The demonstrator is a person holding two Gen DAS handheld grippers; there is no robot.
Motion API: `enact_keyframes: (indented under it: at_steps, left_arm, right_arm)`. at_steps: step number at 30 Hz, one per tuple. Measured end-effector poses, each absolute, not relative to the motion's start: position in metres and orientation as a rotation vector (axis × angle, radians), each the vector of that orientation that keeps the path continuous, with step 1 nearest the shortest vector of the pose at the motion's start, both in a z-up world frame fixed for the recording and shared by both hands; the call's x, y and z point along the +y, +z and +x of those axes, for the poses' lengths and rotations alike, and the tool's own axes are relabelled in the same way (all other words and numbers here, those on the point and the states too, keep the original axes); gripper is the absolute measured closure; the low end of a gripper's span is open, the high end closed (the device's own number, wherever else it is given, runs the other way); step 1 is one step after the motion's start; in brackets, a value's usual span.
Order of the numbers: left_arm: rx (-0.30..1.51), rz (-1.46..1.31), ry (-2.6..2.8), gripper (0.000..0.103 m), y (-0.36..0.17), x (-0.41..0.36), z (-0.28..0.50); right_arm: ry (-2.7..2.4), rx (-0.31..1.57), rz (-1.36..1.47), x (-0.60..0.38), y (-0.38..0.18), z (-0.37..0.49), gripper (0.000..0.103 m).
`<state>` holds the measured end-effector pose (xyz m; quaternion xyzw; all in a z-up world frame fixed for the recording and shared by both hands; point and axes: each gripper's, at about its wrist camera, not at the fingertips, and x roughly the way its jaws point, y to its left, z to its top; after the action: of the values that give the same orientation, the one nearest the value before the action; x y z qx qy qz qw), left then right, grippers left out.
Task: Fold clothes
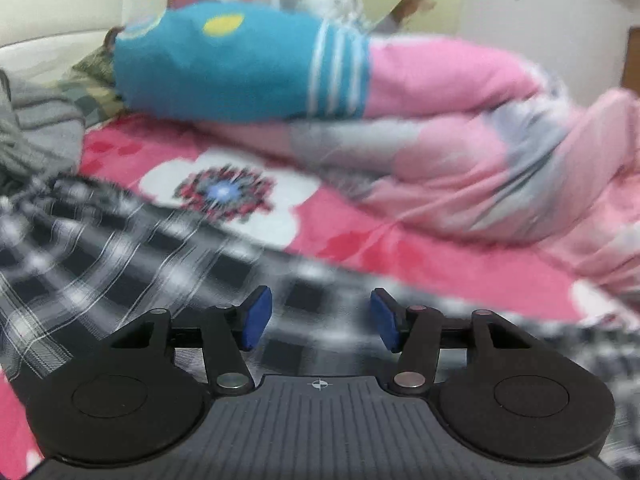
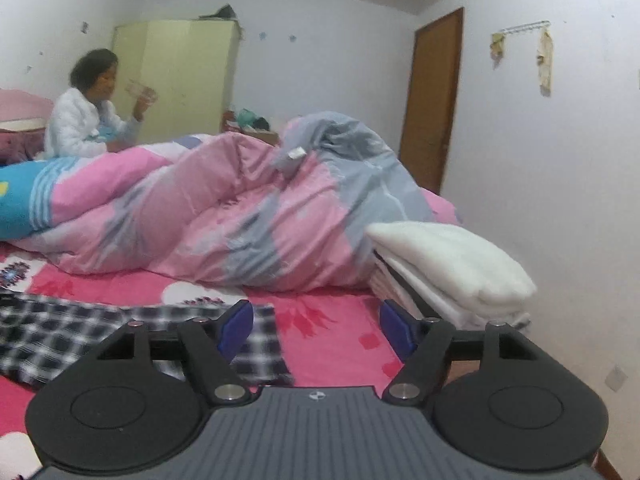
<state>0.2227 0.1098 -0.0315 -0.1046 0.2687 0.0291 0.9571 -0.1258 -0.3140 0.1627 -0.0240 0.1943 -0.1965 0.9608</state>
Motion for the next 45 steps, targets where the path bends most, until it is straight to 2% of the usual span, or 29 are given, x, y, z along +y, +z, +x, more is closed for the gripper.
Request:
enact_keyframes:
  at_steps: [3,8,13,18,23,30,33,35,36,45]
  left_arm:
    - [0.518,-0.236,0.006,0.042,-0.010,0.090,0.210]
    - [0.533,-0.242,-0.092,0.041,-0.010,0.058,0.205]
    - [0.584,-0.190,-0.136,0.041,-0.038,0.038,0.216]
    - [0.606,-0.136,-0.149,0.041,-0.063,0.034,0.230]
    - [0.642,-0.106,-0.136,0.042,-0.080,0.030,0.237]
    - [0.640,-0.092,-0.130,0.042,-0.085,0.028,0.240]
    - [0.639,-0.086,-0.127,0.042,-0.086,0.027,0.241]
    - [0.639,-0.081,-0.126,0.042,-0.086,0.027,0.241]
    - [0.640,-0.082,-0.128,0.042,-0.086,0.027,0.241]
    - [0.618,-0.053,-0.108,0.042,-0.072,0.027,0.256]
  right_arm:
    - [-0.350,0.381,-0.057,-0.304,0.165,-0.114,0.029]
    - [-0.244,0.408,-0.070,-0.277,0.151,-0.079,0.029]
    - [-0.104,0.503,-0.054,-0.241,0.104,-0.028,0.029]
    - [-0.049,0.632,-0.155,-0.203,0.044,0.014,0.032]
    - [-0.027,0.709,-0.256,-0.183,0.003,0.034,0.053]
    - [0.000,0.783,-0.435,-0.166,-0.040,0.043,0.068]
    - [-0.031,0.832,-0.475,-0.171,-0.061,0.044,0.083]
    - [-0.041,0.833,-0.463,-0.180,-0.068,0.043,0.099]
    - [-0.051,0.821,-0.453,-0.183,-0.066,0.042,0.102]
    - [-0.194,0.660,-0.536,-0.236,-0.009,0.074,0.102]
